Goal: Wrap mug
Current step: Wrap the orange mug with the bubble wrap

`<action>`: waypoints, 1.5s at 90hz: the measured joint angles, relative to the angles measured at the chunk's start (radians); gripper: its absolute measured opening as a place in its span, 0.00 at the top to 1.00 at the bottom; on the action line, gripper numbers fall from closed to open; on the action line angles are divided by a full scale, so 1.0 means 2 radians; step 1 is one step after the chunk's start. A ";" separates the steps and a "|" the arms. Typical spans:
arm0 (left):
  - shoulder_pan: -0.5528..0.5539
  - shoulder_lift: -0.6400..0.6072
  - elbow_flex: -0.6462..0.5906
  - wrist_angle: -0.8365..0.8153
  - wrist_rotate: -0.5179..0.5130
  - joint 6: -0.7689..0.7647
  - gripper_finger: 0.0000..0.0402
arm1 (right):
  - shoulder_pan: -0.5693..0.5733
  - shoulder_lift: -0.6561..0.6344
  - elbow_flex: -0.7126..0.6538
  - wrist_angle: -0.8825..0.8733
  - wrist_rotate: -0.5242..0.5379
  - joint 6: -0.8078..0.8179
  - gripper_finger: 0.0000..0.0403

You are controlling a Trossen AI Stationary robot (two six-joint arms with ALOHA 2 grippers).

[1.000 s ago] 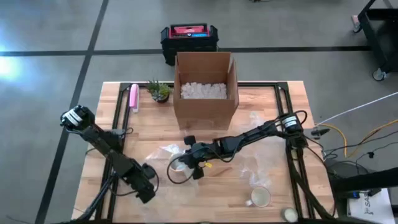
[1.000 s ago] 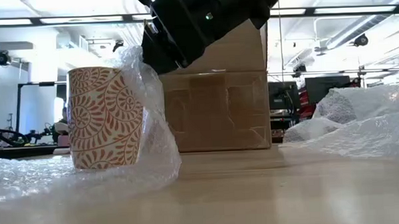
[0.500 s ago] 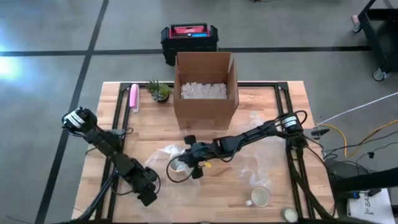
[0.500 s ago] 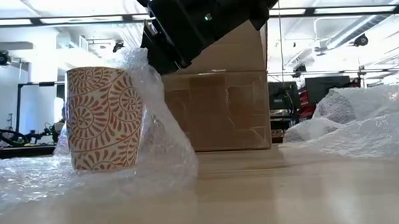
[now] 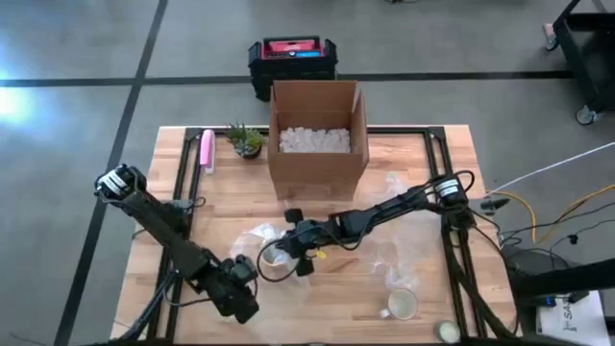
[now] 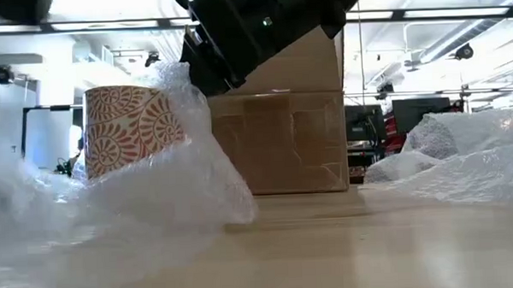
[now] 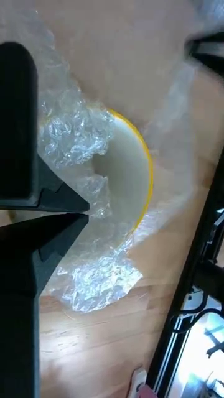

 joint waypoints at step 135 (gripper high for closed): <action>0.091 0.009 -0.076 0.094 -0.188 0.143 0.99 | 0.022 -0.017 0.030 -0.075 -0.057 -0.011 0.99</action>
